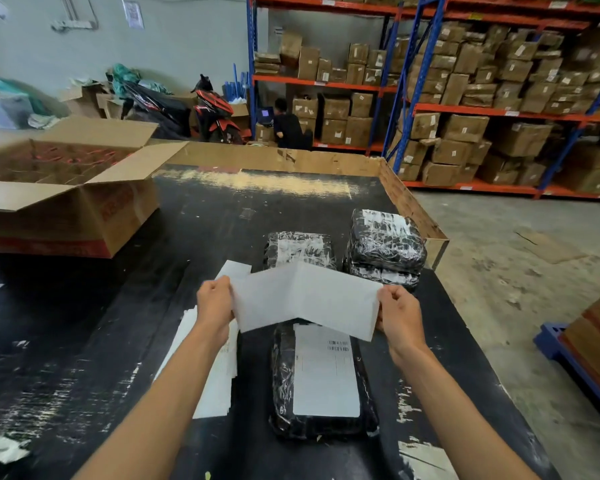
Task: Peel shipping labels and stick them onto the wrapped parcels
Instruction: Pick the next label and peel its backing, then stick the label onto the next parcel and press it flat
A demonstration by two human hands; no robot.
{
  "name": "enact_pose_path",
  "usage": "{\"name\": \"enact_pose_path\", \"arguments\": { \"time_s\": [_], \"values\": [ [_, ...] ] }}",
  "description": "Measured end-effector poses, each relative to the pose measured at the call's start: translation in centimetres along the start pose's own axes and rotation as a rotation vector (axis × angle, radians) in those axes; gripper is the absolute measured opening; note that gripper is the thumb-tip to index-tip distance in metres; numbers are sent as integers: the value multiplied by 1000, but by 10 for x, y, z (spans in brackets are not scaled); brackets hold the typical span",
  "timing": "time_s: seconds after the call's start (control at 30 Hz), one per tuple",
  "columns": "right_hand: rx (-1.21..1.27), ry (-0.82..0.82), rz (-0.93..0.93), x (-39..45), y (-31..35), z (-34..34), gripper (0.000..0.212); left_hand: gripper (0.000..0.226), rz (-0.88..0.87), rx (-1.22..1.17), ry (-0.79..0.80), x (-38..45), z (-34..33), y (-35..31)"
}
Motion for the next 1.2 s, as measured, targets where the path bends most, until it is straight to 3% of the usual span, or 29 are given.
{"name": "enact_pose_path", "arguments": {
  "time_s": [0.13,0.23,0.33,0.4,0.7,0.83,0.93,1.0,1.03,1.1,1.2],
  "values": [
    [-69,-42,137,15,28,3,15,10,51,-112,-300,33,25,-4],
    [-104,4,234,22,51,-3,14,26,38,-150,-428,47,40,-10],
    [-154,136,278,27,63,-25,17,21,41,-43,-442,59,38,-10],
    [-164,184,283,29,65,-39,18,36,45,27,-471,60,36,-7],
    [-186,265,292,55,52,-71,17,42,24,308,-500,89,37,7],
    [-200,300,328,60,46,-76,23,50,-40,567,-486,92,32,-6],
    [-173,316,390,54,59,-80,20,36,-119,664,-504,75,23,-31],
    [-123,304,468,50,72,-81,16,18,-238,529,-400,57,4,-55],
    [-106,291,521,46,79,-81,16,25,-253,419,-307,45,-7,-64],
    [-102,271,654,34,97,-84,14,42,-155,262,-58,16,-37,-79],
    [-191,311,893,8,113,-98,5,54,11,218,258,-16,-78,-83]
  ]
}}
Point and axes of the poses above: each hand's wrist, its own x-axis towards the middle knuckle, its own z-axis out of the back of the hand, y = z × x, the point moved 9 cm from there along x, towards the middle knuckle, and after that the axes turned 4 degrees about x, right-handed, at the moved point
